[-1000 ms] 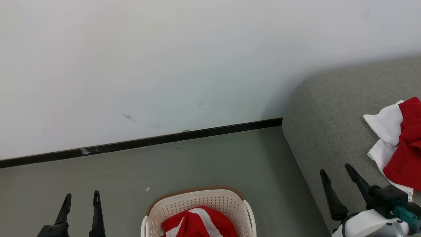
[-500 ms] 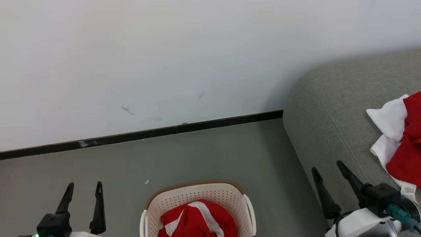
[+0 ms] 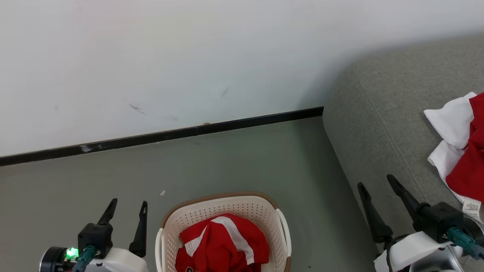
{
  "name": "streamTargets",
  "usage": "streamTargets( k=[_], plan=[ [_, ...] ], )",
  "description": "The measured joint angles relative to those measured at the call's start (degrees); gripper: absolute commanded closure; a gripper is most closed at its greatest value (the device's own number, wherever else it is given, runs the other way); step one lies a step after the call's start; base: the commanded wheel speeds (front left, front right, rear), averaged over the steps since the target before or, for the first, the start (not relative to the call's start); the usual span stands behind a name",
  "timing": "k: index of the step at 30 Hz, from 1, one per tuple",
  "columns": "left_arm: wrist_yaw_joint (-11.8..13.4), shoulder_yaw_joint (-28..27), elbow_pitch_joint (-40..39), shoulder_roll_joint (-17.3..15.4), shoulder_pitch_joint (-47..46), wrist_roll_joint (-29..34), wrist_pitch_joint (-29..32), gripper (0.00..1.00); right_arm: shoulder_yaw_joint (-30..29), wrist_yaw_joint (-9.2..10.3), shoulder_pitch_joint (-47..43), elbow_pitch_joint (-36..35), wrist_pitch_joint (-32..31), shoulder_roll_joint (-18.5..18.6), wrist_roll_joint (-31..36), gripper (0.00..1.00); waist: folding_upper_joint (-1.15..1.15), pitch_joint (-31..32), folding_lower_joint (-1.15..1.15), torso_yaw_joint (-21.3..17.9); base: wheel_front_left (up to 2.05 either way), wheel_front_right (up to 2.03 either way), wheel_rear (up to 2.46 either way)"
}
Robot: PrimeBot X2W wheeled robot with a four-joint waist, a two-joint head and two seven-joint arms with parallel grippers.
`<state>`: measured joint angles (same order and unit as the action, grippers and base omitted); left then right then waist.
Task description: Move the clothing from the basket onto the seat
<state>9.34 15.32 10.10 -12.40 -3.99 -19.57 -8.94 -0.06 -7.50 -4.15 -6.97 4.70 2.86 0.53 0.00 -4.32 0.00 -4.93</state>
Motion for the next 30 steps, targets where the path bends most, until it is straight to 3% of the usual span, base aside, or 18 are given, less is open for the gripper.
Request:
streamTargets(
  k=[15, 30],
  plan=[
    [-4.3, 7.7, 7.7, 3.0, -5.8, 2.7, 2.9, 0.00, -2.2, 0.00, 2.2, -3.3, 0.0, 0.0, 0.0, 0.00, 0.00, -7.1, 0.00, -2.0, 0.00, 0.00, 0.00],
    [-6.0, 11.2, 15.7, 4.9, -13.9, 6.1, 3.4, 0.00, -3.4, 0.00, 7.1, -5.5, 0.8, -0.3, 0.0, 0.00, 0.00, -16.6, 0.00, -5.2, 0.00, 0.00, 0.00]
  ],
)
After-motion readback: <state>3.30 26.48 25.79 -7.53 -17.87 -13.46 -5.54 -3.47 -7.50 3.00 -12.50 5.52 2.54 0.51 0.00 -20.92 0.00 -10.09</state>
